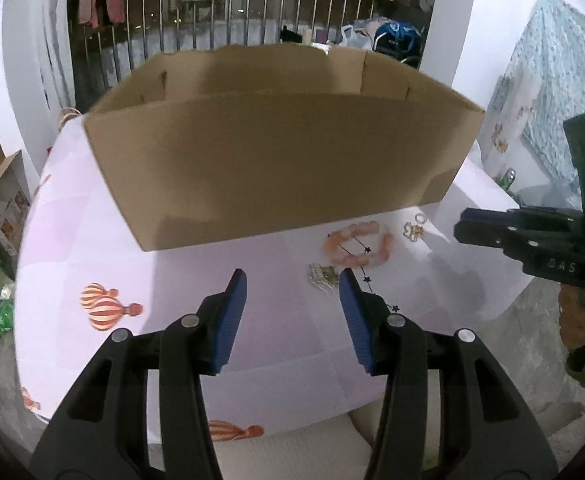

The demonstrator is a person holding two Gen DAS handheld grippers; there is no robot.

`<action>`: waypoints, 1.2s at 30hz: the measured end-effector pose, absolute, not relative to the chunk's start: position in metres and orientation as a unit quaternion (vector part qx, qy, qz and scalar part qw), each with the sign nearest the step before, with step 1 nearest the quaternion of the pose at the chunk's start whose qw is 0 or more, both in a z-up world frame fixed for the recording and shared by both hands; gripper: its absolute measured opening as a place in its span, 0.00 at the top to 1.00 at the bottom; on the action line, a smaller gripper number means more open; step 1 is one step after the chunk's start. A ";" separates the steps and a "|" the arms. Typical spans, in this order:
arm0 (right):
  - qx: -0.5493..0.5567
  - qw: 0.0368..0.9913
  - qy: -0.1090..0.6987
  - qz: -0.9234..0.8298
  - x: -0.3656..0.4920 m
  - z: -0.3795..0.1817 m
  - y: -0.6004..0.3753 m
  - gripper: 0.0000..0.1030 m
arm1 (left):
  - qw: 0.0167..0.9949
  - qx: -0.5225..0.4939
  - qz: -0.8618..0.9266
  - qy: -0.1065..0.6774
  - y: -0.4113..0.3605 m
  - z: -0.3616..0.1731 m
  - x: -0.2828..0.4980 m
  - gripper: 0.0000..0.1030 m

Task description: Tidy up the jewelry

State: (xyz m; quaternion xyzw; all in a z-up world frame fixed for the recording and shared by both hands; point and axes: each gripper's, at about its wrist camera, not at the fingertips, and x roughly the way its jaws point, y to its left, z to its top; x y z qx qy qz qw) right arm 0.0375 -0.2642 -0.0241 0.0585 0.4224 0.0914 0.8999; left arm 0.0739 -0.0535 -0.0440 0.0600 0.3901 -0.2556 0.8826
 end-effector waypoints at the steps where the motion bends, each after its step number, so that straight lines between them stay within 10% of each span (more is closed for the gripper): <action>1: 0.056 0.900 0.423 0.091 0.039 -0.025 -0.265 0.77 | 0.881 0.062 -0.256 0.393 -0.055 -0.047 0.075 0.56; 36: 0.107 0.891 0.432 0.093 0.052 -0.041 -0.273 0.77 | 0.862 0.129 -0.275 0.407 -0.088 -0.067 0.078 0.91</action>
